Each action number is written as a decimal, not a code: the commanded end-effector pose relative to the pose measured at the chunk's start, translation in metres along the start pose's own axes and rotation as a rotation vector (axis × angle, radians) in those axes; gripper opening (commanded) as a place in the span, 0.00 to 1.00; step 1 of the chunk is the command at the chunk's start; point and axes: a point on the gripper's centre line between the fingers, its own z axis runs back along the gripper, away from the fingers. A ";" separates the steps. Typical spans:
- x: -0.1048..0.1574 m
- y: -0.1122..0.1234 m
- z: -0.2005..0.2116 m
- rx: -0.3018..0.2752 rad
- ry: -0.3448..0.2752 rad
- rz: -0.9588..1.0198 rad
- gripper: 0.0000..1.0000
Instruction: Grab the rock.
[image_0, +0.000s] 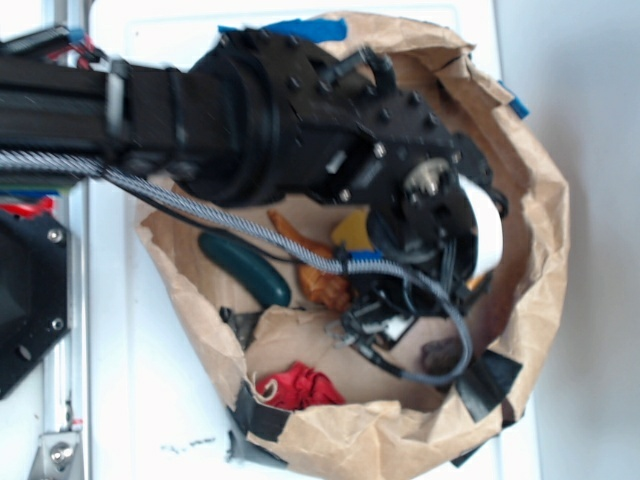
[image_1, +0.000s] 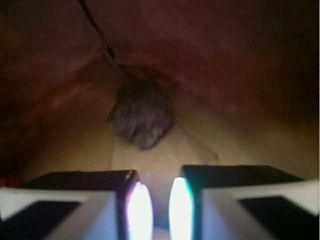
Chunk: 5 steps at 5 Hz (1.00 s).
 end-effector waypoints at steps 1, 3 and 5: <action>0.006 -0.007 0.058 0.018 -0.070 -0.023 0.00; 0.004 -0.016 0.058 0.029 -0.073 -0.062 0.00; 0.008 -0.013 0.040 0.060 -0.052 -0.089 1.00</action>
